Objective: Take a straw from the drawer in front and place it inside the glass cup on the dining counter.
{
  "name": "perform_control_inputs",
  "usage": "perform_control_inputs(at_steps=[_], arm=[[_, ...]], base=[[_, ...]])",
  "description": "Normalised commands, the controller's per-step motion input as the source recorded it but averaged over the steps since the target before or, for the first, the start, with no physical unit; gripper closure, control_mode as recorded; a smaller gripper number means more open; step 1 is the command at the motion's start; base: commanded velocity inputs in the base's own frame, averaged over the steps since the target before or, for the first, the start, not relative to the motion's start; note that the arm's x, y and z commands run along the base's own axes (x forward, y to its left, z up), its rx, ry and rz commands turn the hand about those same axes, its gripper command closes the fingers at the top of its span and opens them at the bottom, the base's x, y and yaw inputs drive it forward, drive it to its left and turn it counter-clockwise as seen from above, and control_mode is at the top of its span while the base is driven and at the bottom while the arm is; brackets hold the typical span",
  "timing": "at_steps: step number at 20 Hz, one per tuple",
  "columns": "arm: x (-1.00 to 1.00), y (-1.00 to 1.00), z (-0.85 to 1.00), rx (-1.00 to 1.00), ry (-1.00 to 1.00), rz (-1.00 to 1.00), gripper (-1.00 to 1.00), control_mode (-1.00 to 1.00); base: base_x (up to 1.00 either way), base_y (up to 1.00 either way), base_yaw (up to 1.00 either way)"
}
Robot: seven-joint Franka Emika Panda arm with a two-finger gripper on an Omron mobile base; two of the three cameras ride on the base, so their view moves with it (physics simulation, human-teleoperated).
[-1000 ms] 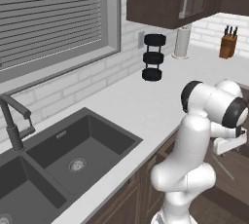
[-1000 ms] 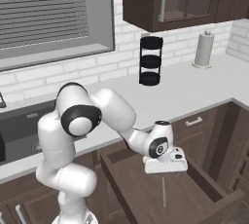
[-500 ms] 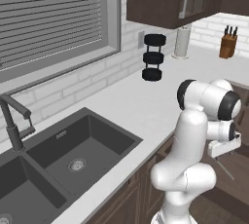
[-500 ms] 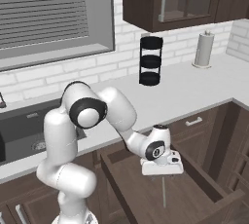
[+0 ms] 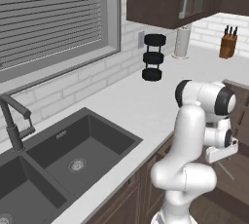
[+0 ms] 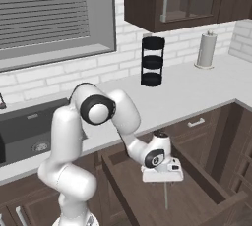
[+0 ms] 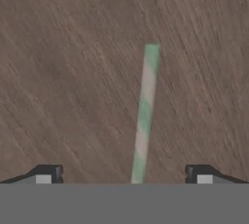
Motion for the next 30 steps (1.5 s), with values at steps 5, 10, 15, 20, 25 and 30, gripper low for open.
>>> perform_control_inputs(at_steps=[5, 10, 15, 20, 25, 30], arm=[[0.19, -0.15, -0.23, 0.01, 0.0, 0.0, -1.0, -1.0], [0.17, -0.15, -0.2, 0.03, 0.0, 0.0, -1.0, -1.0], [0.05, -0.01, -0.29, 0.01, -0.01, 0.0, -1.0, -1.0], [0.0, 0.0, -0.33, 0.01, -0.02, 0.0, -1.0, -1.0], [0.0, 0.0, -0.42, 0.0, 0.0, 0.0, 1.0, -1.0], [0.0, 0.0, -0.38, 0.0, 0.0, 0.0, 1.0, -1.0]], base=[[0.0, 0.0, 0.0], [0.0, 0.0, 0.0], [0.0, 0.0, 0.0], [0.0, 0.0, 0.0], [0.0, 0.0, 0.0], [0.0, 0.0, 0.0]])
